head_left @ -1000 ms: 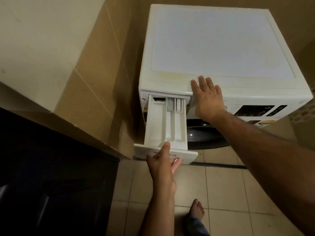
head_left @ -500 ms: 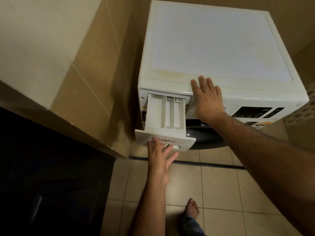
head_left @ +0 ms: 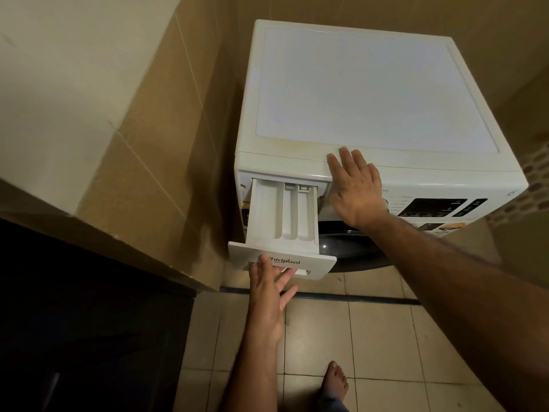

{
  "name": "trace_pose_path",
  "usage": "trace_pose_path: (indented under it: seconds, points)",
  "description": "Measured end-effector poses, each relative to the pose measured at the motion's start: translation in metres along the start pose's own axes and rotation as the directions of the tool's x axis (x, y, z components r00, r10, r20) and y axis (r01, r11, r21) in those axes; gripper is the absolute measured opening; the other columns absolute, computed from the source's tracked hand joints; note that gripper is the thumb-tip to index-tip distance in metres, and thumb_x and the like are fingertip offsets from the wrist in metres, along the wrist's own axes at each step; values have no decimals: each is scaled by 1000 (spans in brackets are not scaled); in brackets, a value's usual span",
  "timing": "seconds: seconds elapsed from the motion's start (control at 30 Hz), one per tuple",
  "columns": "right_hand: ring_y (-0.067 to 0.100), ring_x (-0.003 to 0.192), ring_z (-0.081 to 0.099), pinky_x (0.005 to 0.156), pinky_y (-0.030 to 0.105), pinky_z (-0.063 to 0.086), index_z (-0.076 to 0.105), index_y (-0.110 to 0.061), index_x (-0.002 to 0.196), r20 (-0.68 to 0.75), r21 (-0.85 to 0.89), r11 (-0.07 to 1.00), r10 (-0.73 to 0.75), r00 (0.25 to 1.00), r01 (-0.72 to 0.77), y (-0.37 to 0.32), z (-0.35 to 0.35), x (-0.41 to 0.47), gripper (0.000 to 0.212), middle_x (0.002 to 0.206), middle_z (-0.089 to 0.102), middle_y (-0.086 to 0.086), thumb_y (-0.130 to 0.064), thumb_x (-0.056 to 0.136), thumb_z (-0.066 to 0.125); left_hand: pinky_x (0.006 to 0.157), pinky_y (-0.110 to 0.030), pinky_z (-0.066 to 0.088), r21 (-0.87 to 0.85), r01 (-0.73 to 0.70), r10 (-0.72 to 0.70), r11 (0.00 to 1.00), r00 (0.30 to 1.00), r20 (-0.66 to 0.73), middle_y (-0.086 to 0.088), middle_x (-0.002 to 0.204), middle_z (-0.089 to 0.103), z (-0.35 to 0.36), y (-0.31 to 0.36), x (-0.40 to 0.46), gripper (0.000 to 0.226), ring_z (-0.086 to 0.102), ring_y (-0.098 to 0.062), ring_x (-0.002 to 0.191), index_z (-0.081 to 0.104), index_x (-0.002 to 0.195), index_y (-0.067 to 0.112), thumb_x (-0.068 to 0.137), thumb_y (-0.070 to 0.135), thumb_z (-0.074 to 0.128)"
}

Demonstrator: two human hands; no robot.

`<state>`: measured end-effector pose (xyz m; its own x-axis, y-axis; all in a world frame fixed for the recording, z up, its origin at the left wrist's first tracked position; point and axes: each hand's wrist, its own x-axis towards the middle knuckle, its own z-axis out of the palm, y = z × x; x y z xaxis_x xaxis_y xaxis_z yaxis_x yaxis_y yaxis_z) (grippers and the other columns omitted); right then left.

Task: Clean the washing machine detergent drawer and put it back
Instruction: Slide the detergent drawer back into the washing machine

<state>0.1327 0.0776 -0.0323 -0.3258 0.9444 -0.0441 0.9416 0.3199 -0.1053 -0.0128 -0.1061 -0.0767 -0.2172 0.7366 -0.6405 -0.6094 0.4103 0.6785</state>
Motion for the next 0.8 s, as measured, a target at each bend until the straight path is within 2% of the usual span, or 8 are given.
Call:
trace_pose_path:
  seconds: [0.1,0.2,0.33,0.53,0.67,0.8]
  points:
    - [26,151,-9,120,47,-2,5,-25,156,11,2,1000,9,1000,-9,0,1,1,72,165,-3,4,-21,94,42,101,-48,49,57,-15,14,998,1000,14,1,117,58,1,-2,0,15,70,-10,101,43,108,46,96,53,36]
    - [26,151,-9,120,47,-3,4,-25,156,9,-7,1000,12,1000,-12,1,3,2,73,165,-4,4,-22,94,42,100,-48,50,80,-34,29,996,998,64,1,117,61,2,-3,-3,30,71,-10,100,44,114,42,88,57,41]
    - [26,151,-9,119,46,-3,3,-26,156,19,-16,1000,14,1000,-13,1,4,2,73,165,-5,3,-23,95,43,101,-47,49,89,-44,42,995,999,29,4,112,59,-1,0,5,29,71,-10,96,42,125,33,101,47,34]
    - [26,151,-9,119,46,-3,2,-26,156,10,-29,999,15,1000,-15,2,6,2,73,165,-4,4,-24,95,42,92,-39,51,137,-41,37,990,999,33,-3,114,65,1,6,7,24,72,-11,97,46,112,38,96,52,38]
    - [27,151,-8,119,47,-2,5,-25,156,13,-19,1000,10,1000,-10,1,5,2,73,165,-3,4,-23,94,43,94,-42,51,144,-1,-1,990,1000,14,-3,117,64,6,10,14,13,69,-12,102,45,106,43,102,47,34]
    - [27,151,-6,120,48,0,8,-24,156,4,-3,1000,9,1000,-9,1,5,1,73,165,-1,5,-21,92,43,94,-47,53,169,24,-17,985,999,-45,-4,117,66,17,26,20,12,68,-18,101,47,107,40,100,49,42]
